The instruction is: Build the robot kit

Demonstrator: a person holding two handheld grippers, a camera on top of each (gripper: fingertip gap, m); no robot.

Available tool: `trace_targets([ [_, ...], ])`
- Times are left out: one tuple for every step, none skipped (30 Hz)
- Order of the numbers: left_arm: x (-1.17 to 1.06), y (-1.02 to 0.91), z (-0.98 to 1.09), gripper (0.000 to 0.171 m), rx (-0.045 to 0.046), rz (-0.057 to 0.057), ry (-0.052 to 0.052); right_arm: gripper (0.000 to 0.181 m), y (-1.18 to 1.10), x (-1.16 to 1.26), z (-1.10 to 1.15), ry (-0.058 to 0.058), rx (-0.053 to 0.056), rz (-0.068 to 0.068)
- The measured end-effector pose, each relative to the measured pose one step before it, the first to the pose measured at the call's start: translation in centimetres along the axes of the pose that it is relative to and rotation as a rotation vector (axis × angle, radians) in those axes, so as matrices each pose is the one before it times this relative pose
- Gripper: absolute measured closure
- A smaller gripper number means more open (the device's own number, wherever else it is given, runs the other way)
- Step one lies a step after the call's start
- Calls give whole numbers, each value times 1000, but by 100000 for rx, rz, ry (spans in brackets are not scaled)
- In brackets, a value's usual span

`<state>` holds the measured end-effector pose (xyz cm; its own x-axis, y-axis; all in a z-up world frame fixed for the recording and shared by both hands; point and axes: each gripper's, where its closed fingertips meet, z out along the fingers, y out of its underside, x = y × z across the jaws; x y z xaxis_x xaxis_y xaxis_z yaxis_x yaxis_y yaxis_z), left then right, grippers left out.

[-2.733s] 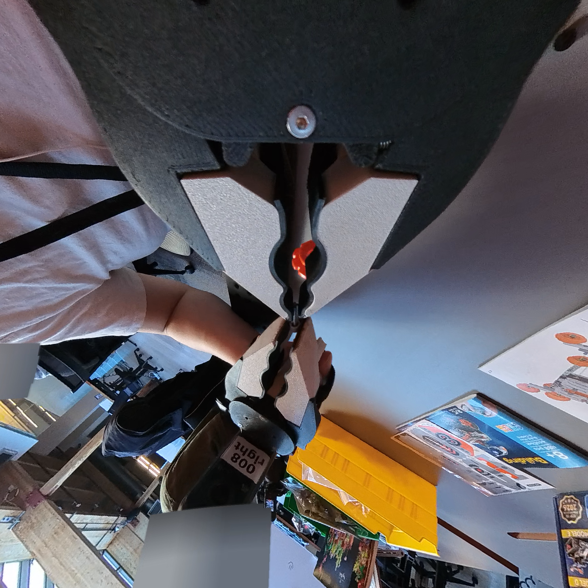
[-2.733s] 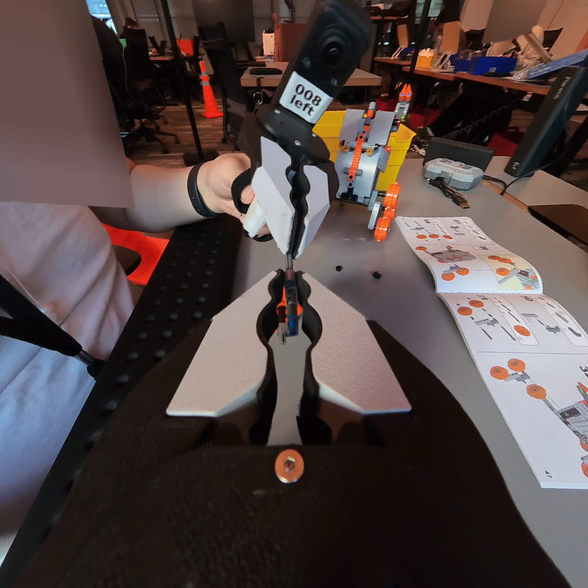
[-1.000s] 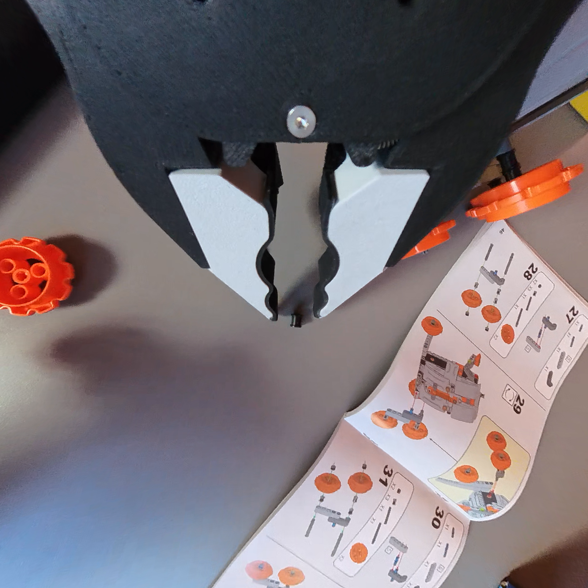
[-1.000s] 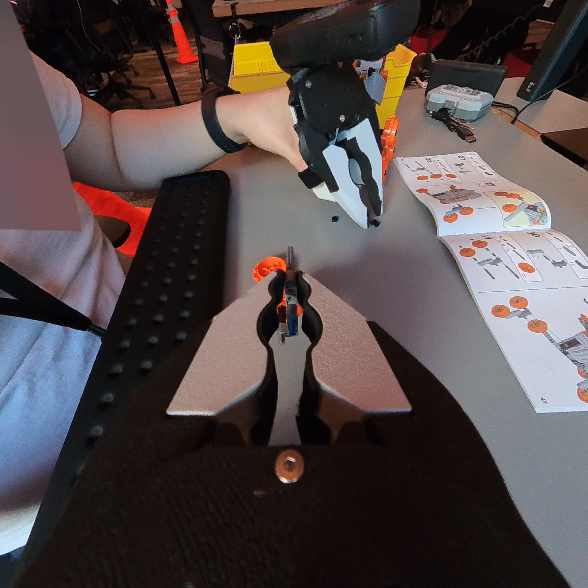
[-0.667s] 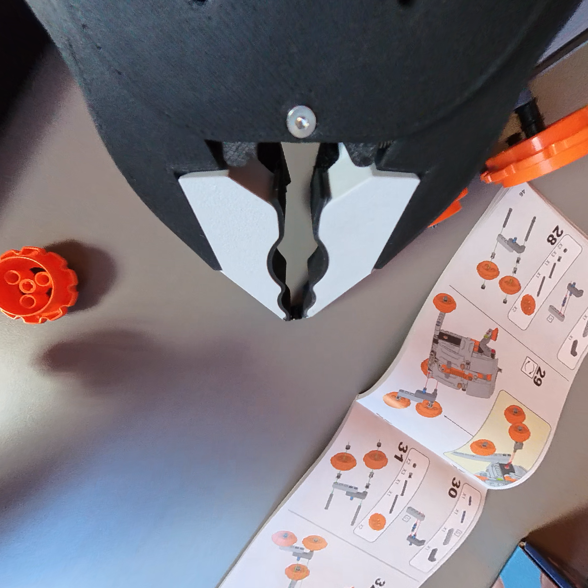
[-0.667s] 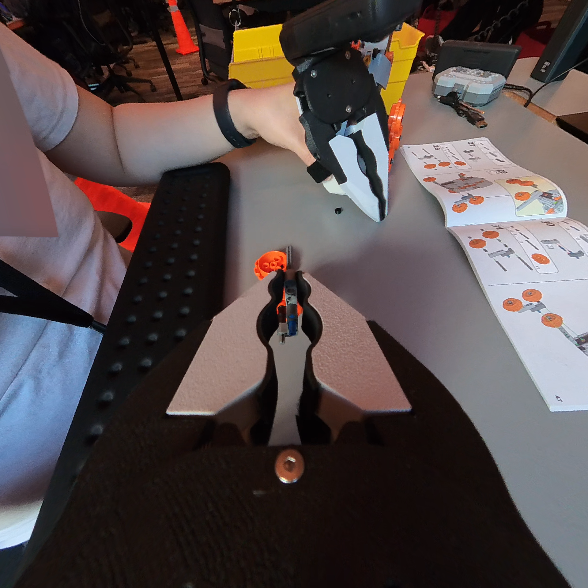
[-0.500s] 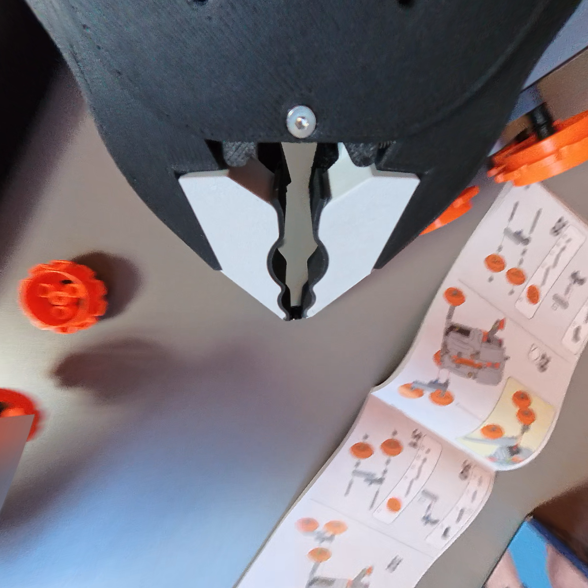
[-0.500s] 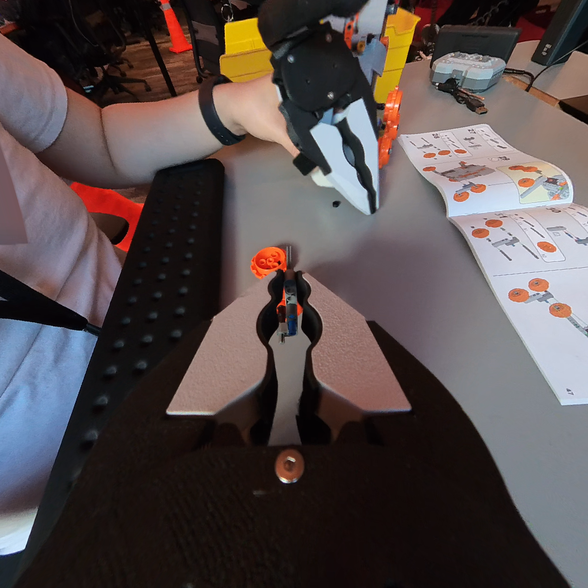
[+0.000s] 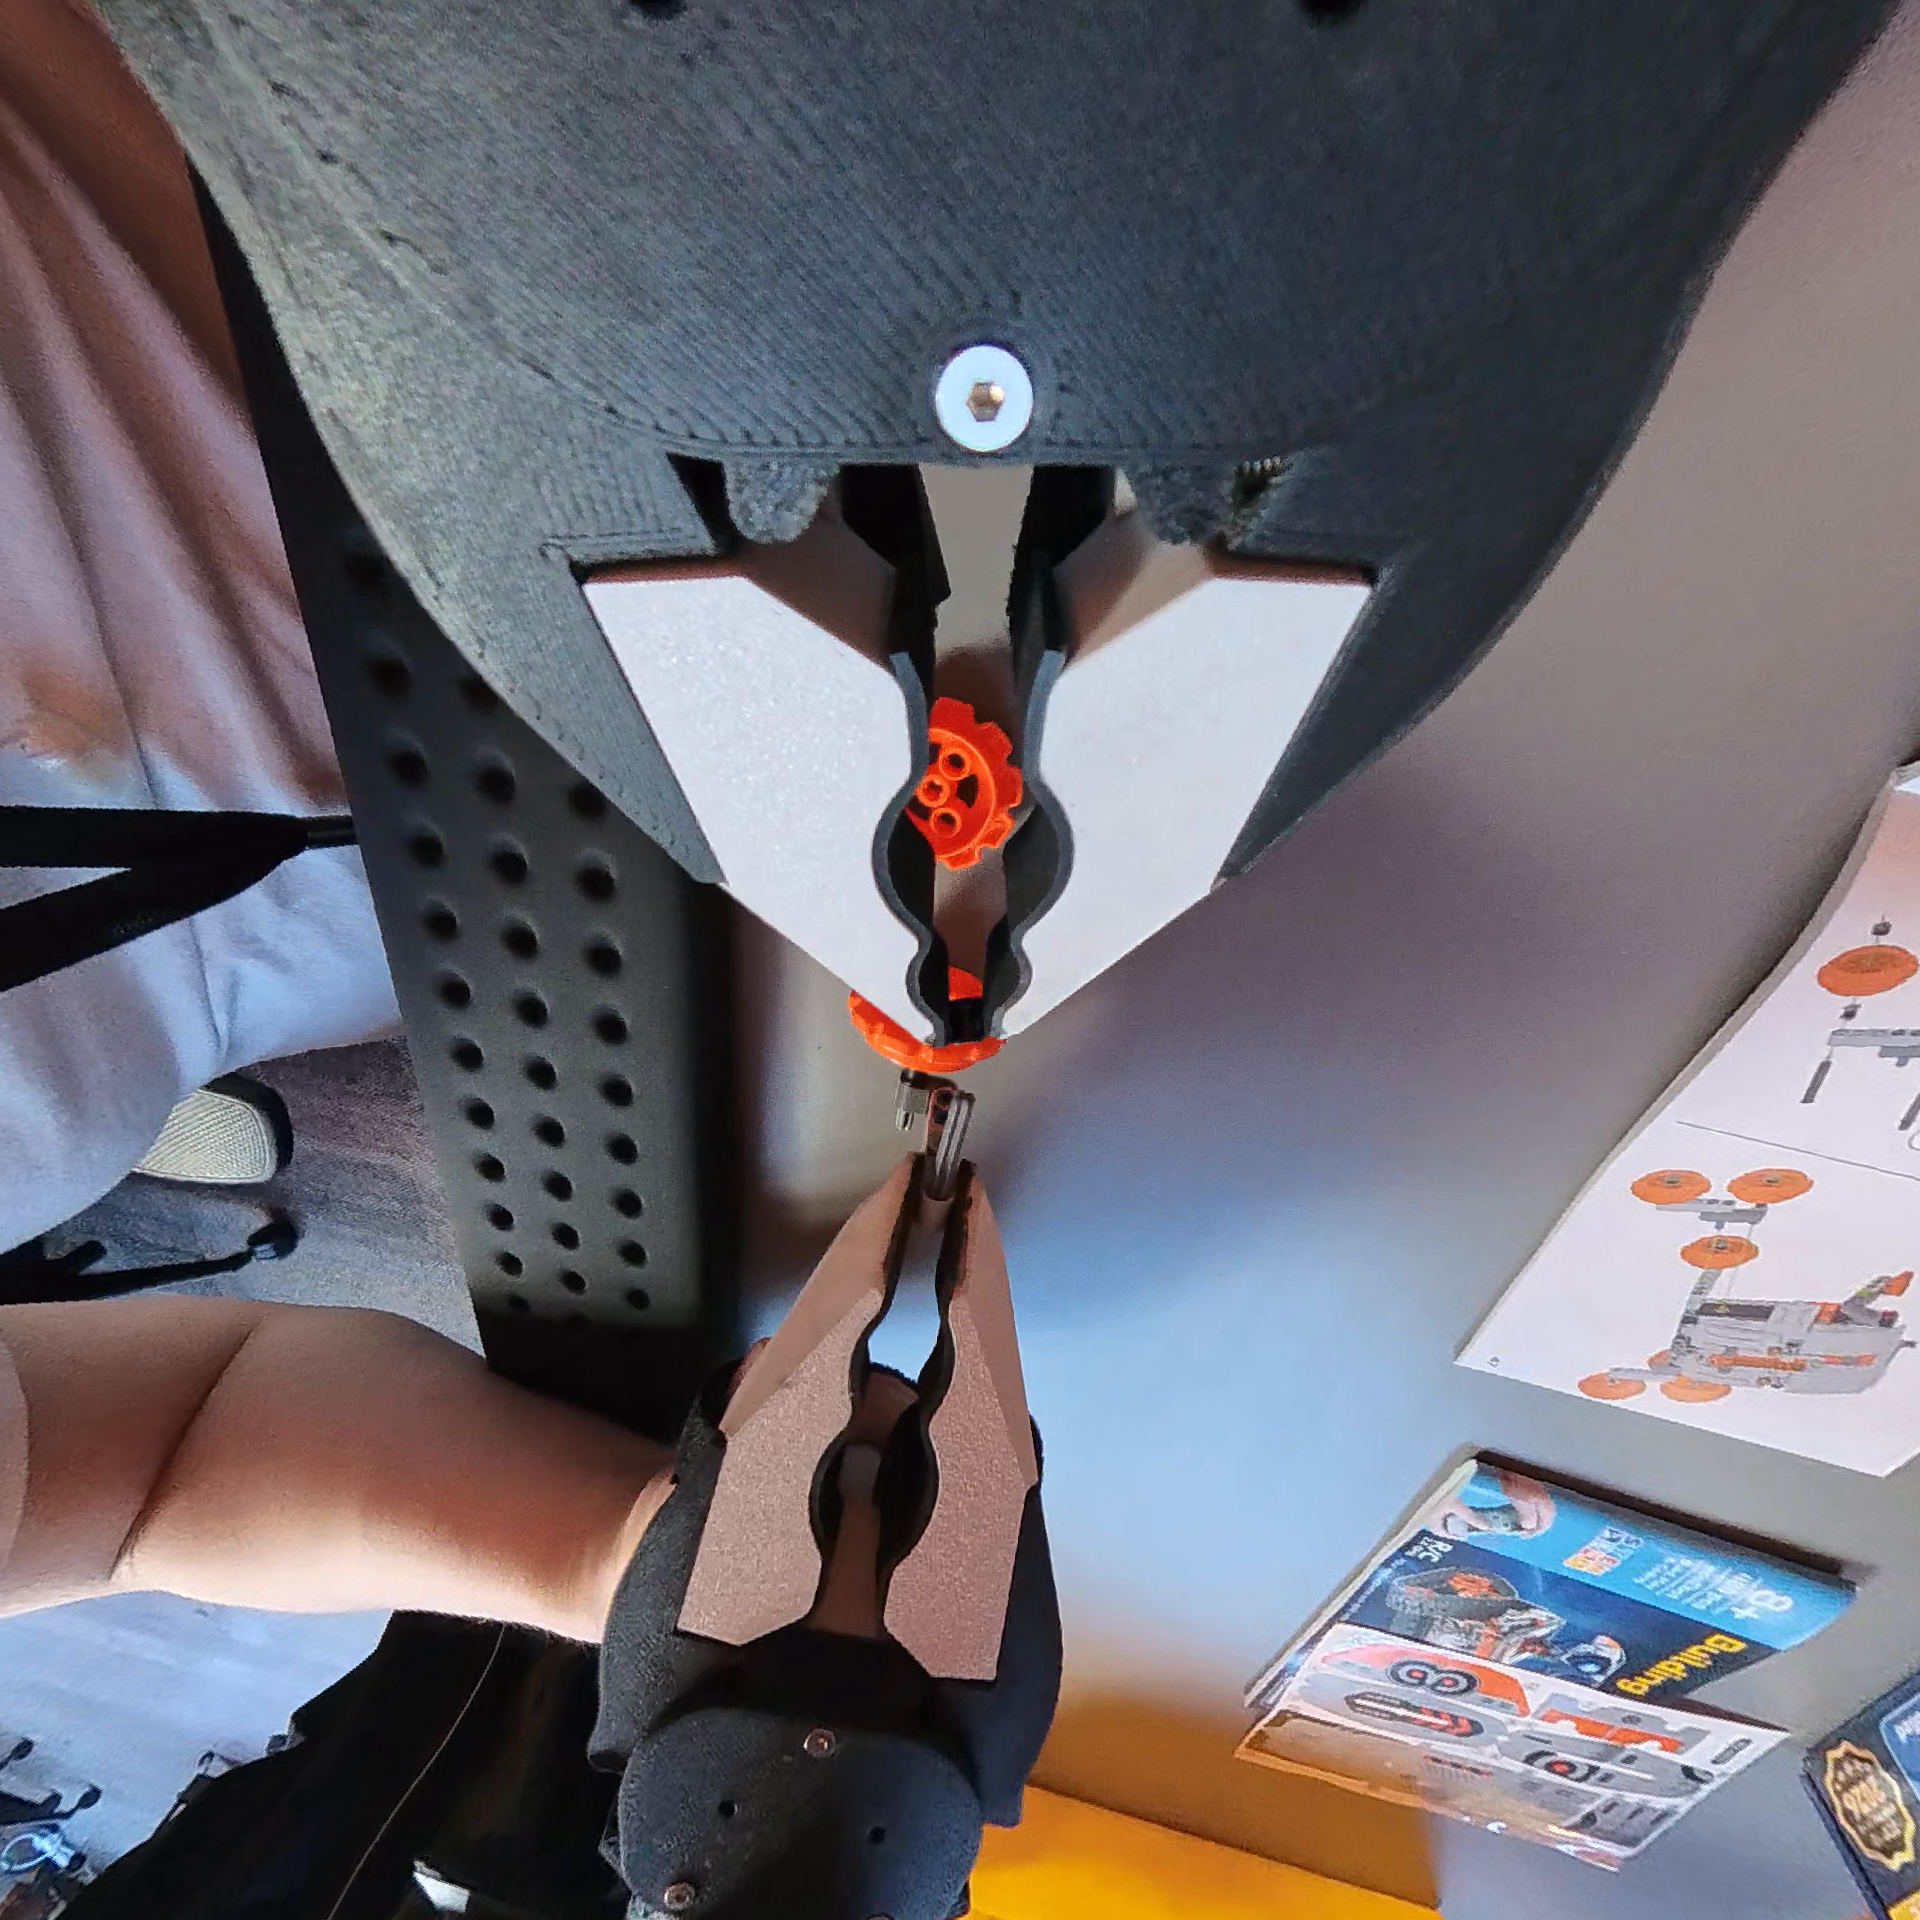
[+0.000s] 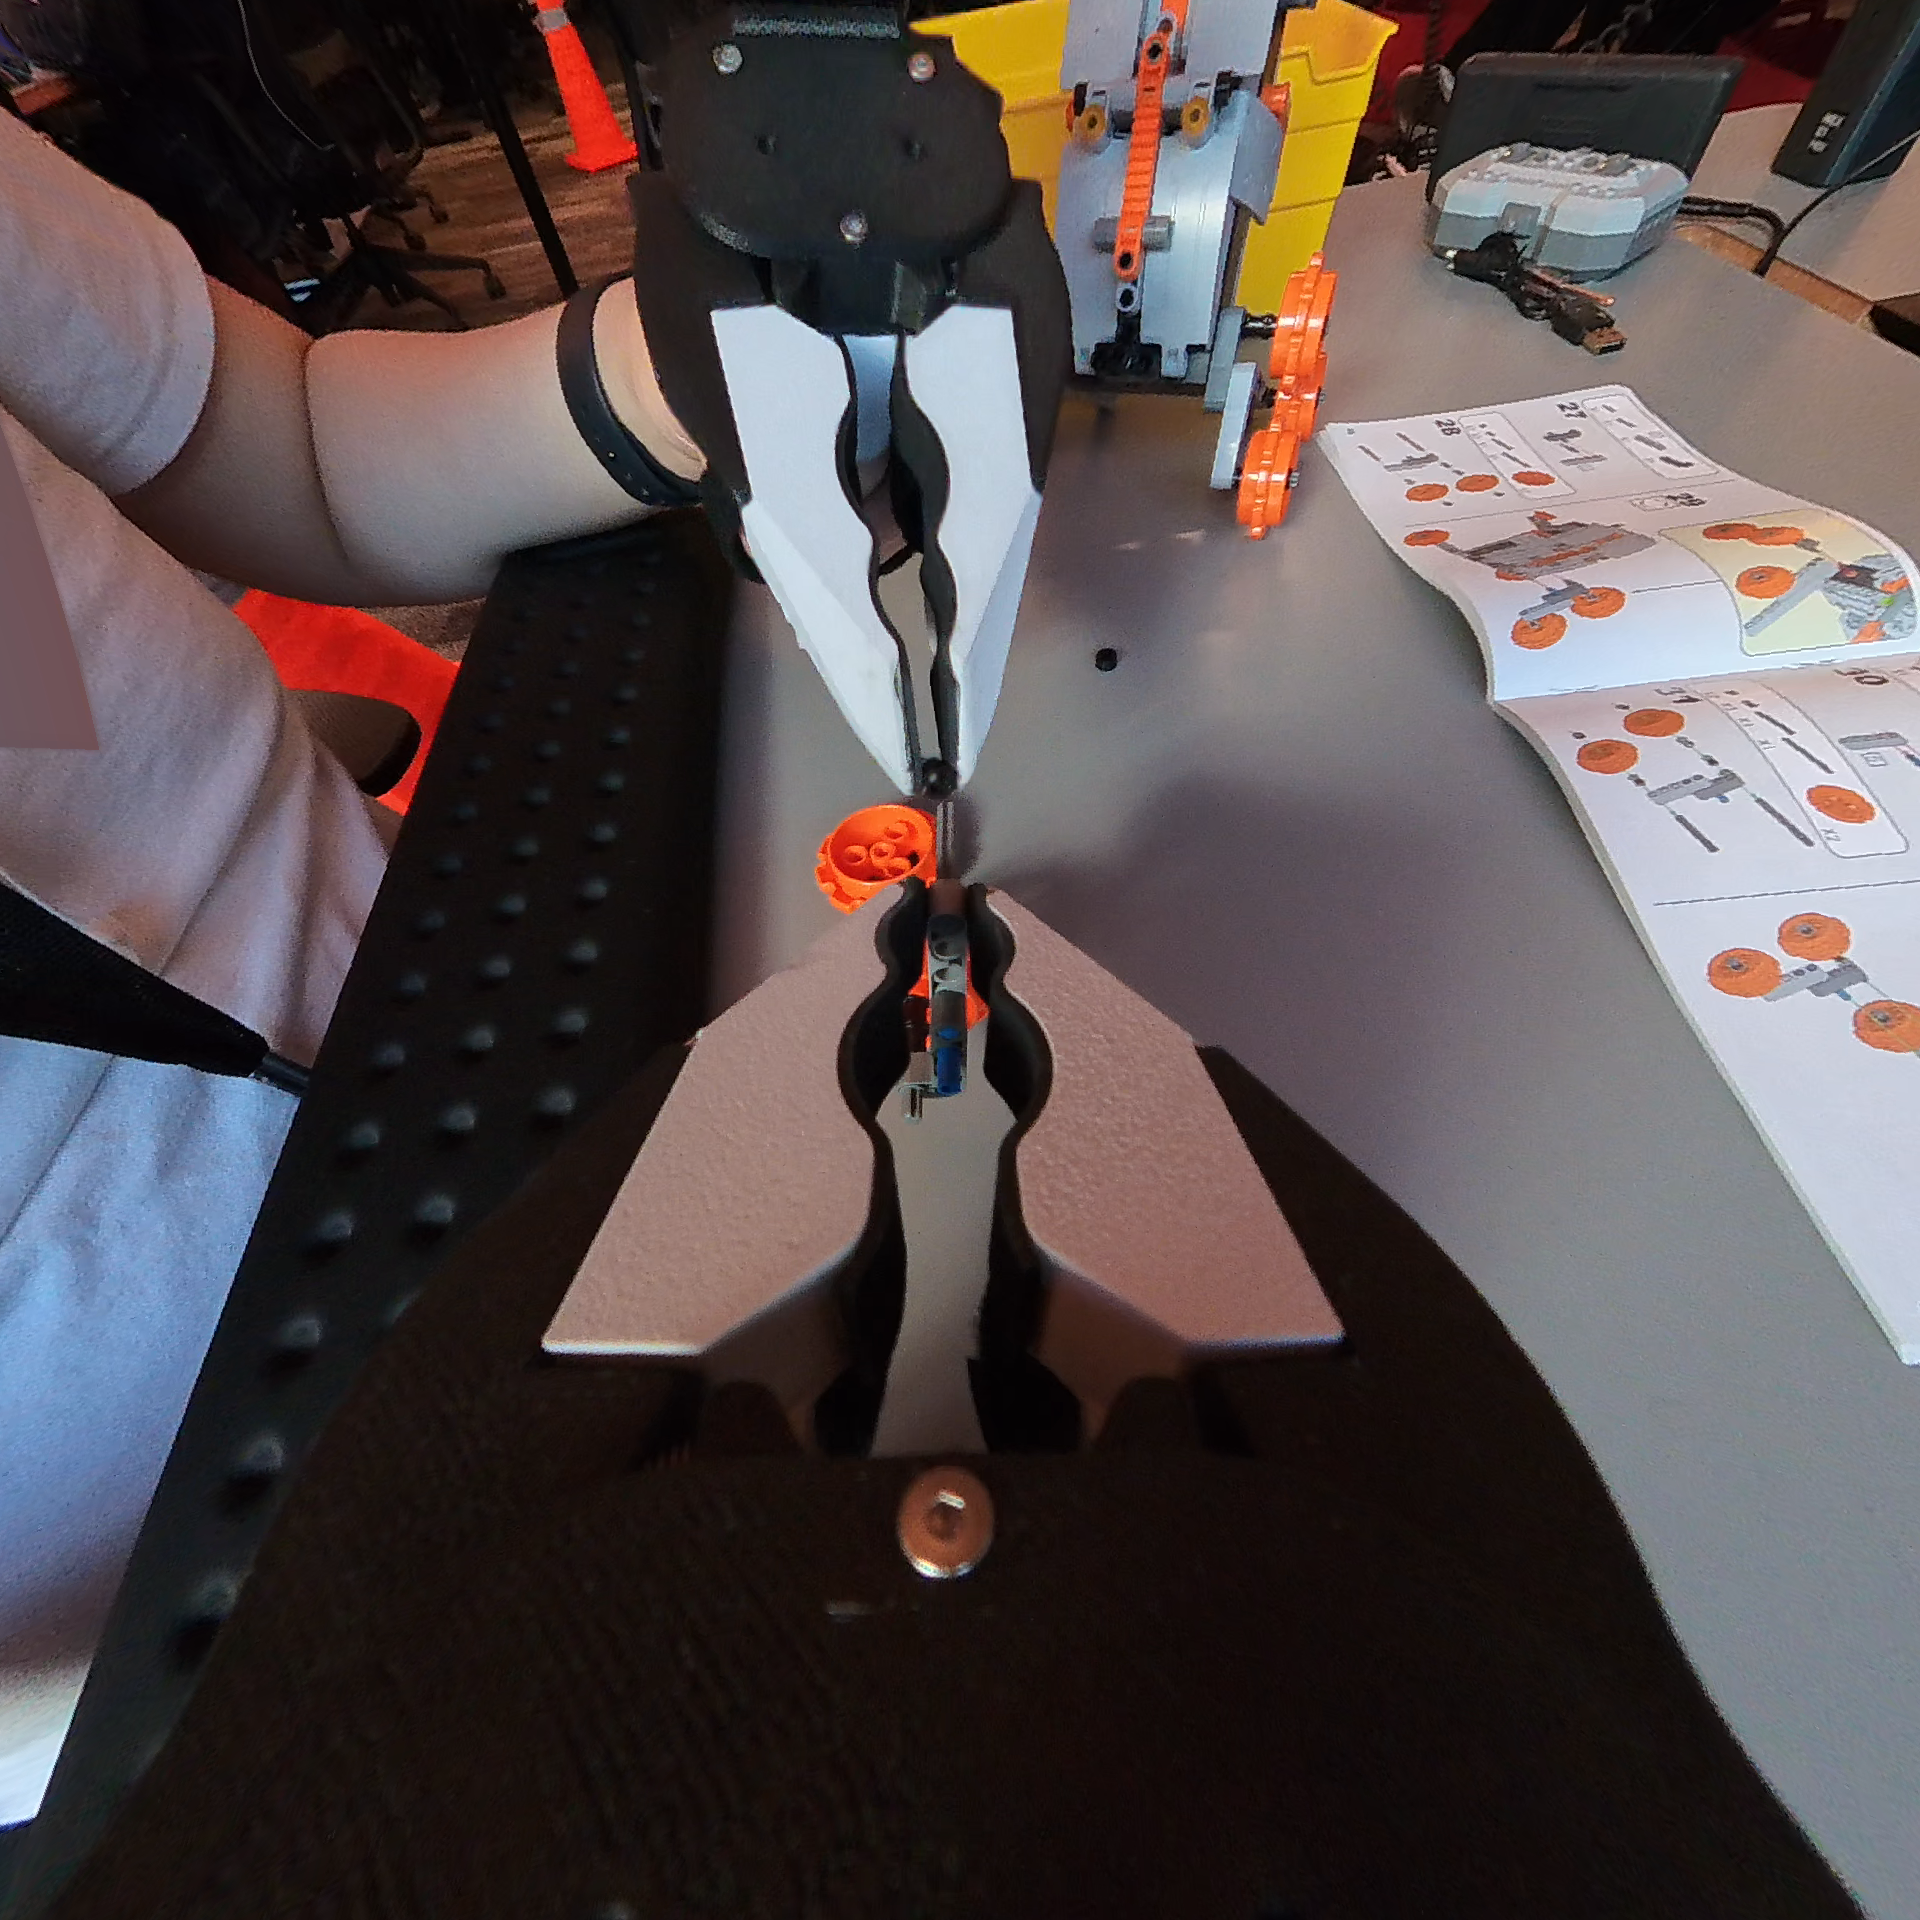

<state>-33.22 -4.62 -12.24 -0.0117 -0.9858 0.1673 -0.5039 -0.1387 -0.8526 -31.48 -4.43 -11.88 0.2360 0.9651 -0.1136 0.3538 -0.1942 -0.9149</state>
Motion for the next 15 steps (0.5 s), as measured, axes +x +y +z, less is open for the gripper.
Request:
trace_targets([
  [104, 9, 142, 167, -81, -855, 1067, 175, 51, -32, 42, -325, -168, 337],
  [63, -28, 121, 167, 80, -767, 721, 175, 4, -18, 24, -174, 30, 328],
  [-44, -31, 83, 167, 143, -433, -47, 175, -23, -13, 13, -128, 238, 113],
  [38, -40, 50, 167, 103, -67, 246, 175, -28, -43, -2, -241, 280, -81],
  [89, -67, 11, 167, 243, 226, 414, 175, 11, -38, 8, -165, -98, -125],
  [-33, -56, -21, 167, 219, 374, -470, 174, 35, -2, 14, 30, -171, 61],
  [-62, 12, -38, 167, 0, 696, -551, 175, 53, 40, 23, 176, -318, 284],
  [-31, 88, -31, 167, -322, 1058, -229, 175, 51, 16, 9, -75, -254, 192],
  [-86, 195, -27, 167, -862, 1337, -420, 175, -9, 5, -10, -31, -5, 156],
  [-366, 428, -3, 167, -2404, 1518, -1778, 175, 15, 67, -20, 304, -99, 125],
  [-606, 728, 85, 168, -4489, 1712, -2543, 175, 21, 106, -44, 498, -81, 203],
  [-558, 1005, 247, 167, -6343, 1986, -1453, 175, -1, 78, -60, 169, 128, 499],
  [-652, 1027, 346, 167, -6396, 1827, -1594, 175, -8, 62, -48, 21, 121, 672],
  [-815, 1002, 397, 167, -6155, 1304, -2642, 175, 10, 52, -36, 114, 48, 543],
  [-615, 837, 377, 167, -5593, 1067, -2022, 175, 9, 33, -39, 104, 13, 322],
])
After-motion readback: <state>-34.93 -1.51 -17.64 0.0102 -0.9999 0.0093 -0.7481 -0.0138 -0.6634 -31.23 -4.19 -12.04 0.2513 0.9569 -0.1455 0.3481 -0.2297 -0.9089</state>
